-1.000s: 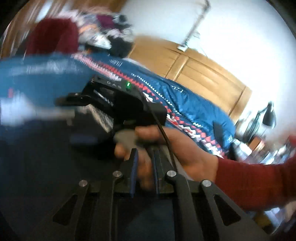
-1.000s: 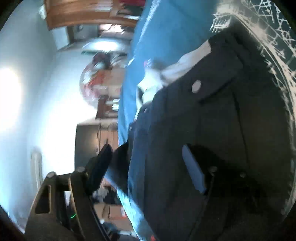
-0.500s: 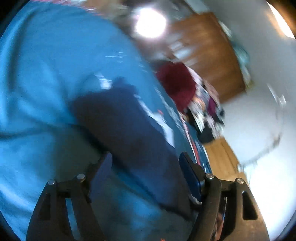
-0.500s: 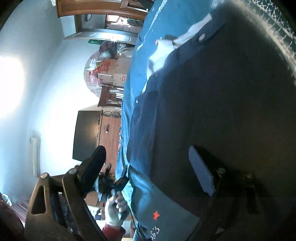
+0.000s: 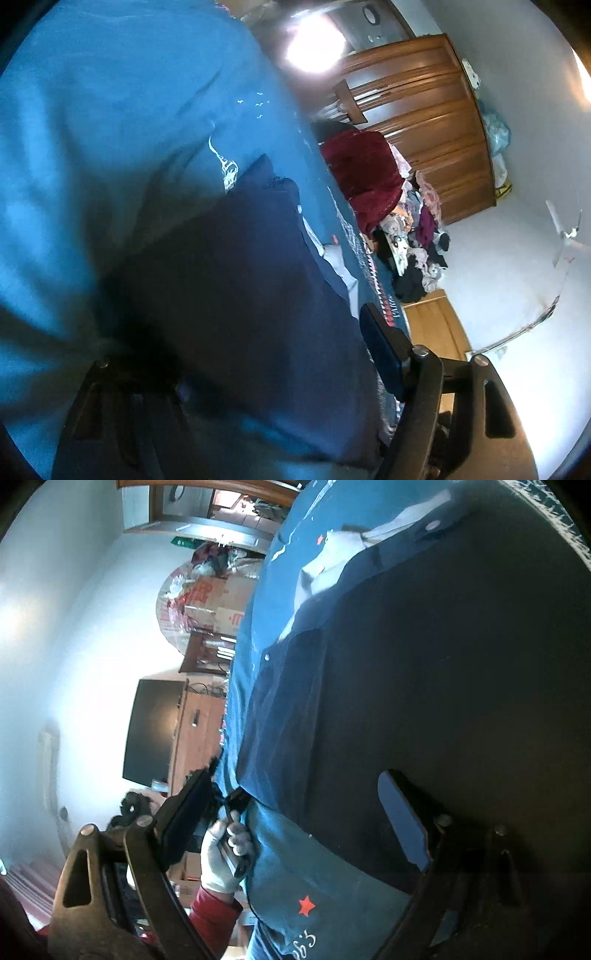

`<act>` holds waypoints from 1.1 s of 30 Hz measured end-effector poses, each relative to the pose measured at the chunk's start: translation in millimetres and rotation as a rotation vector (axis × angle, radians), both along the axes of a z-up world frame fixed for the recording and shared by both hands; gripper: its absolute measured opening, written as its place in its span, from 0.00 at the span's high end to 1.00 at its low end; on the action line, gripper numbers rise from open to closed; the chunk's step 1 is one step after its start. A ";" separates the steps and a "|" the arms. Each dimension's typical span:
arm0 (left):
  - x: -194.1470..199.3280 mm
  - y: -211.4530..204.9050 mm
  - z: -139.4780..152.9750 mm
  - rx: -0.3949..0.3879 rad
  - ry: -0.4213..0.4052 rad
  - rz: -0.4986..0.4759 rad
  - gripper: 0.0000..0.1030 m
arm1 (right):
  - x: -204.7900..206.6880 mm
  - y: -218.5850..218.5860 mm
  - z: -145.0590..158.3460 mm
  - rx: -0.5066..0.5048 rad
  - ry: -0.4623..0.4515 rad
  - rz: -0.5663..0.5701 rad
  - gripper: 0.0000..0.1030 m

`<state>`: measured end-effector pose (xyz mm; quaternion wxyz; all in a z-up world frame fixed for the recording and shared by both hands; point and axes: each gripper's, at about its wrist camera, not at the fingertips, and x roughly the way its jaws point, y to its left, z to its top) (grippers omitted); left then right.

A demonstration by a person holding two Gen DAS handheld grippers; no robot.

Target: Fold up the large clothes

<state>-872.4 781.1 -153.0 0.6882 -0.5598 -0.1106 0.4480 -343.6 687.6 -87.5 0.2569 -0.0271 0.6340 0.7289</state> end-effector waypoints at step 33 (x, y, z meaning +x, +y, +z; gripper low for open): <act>150.4 11.3 70.7 0.216 0.856 -0.166 1.00 | -318.0 183.3 39.8 0.039 -0.710 0.487 0.11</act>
